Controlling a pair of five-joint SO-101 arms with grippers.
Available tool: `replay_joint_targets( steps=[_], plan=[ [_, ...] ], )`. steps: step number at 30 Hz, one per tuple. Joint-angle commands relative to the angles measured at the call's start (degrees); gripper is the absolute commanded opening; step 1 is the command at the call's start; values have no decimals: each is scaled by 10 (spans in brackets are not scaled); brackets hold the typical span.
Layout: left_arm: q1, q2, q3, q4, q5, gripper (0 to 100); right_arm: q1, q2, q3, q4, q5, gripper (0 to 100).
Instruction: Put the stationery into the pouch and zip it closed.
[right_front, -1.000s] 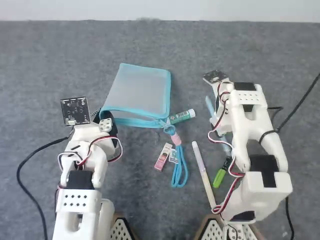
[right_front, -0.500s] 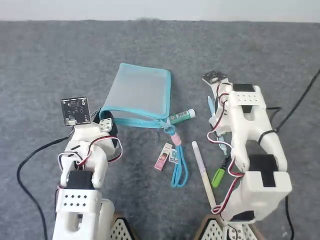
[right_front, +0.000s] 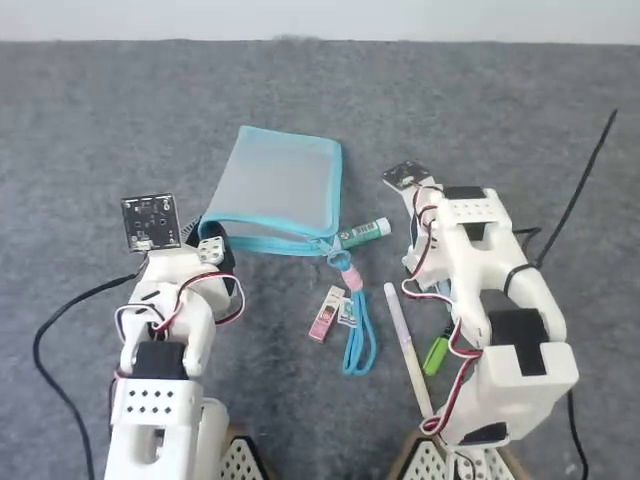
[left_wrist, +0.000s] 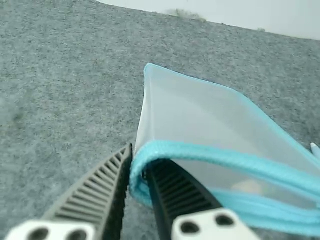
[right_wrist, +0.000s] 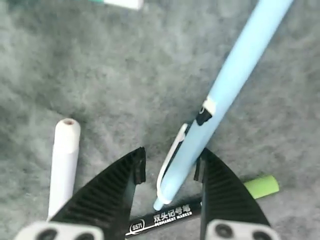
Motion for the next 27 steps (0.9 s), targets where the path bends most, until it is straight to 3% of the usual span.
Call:
replay_joint_targets(
  steps=[1, 6, 10, 15, 21, 27],
  plan=[
    [-3, -2, -7, -19, -9, 12, 4, 29, -4, 1, 10, 153],
    [-3, -2, -7, -11, -9, 12, 44, 56, -52, 25, -7, 0],
    [-2, -2, -7, -11, -9, 12, 82, 35, -73, 49, -15, 9],
    [0, -2, -7, -13, -8, 12, 74, -64, -122, 196, 38, 7],
    [-3, -2, -7, -14, -6, 12, 11, -260, -211, 374, 36, 7],
    [-3, -2, -7, -14, -6, 12, -97, -460, -141, 380, 1, 6]
  ],
)
